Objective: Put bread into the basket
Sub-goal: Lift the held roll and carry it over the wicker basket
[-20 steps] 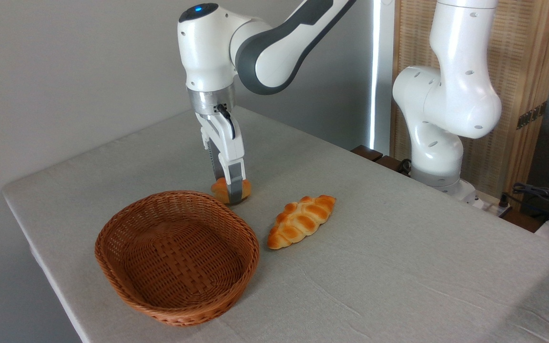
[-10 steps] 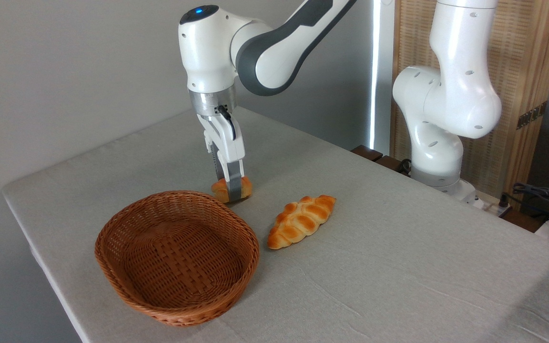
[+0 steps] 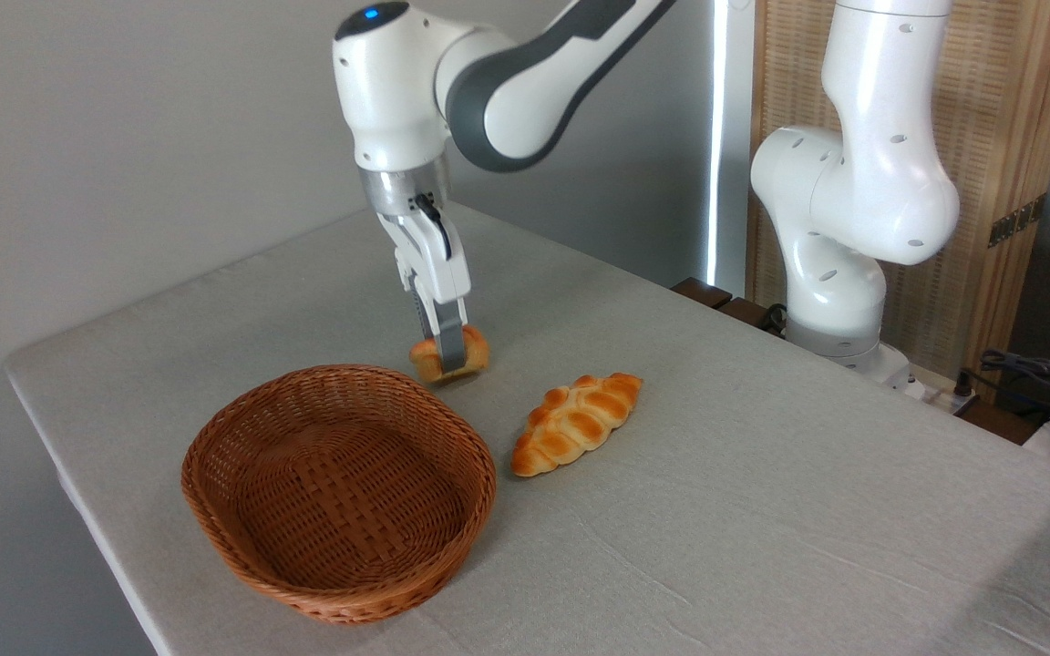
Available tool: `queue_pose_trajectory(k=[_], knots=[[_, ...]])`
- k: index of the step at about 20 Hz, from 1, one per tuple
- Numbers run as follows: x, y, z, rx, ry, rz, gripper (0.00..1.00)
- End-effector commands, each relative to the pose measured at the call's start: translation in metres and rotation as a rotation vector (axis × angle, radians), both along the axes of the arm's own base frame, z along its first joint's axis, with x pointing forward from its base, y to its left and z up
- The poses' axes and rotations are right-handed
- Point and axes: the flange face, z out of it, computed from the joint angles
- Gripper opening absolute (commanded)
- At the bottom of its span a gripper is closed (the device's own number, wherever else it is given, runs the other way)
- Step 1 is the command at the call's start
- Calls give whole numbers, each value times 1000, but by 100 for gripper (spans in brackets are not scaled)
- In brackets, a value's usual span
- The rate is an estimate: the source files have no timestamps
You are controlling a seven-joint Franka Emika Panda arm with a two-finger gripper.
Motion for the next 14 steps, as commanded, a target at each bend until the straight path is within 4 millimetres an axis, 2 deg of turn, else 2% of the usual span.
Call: queue_pose_trajectory(k=[1,4,7,10,11,14], knots=[[23,27,44,-85,26,37,31],[48,56,93,-136,-36,72,31],[66,100,99,-155,-79,113,33],[84,141,88,-157,-115,115,33],[94,156,78,-152,-137,117,34],[128,174,45,-130,-247,121,36]])
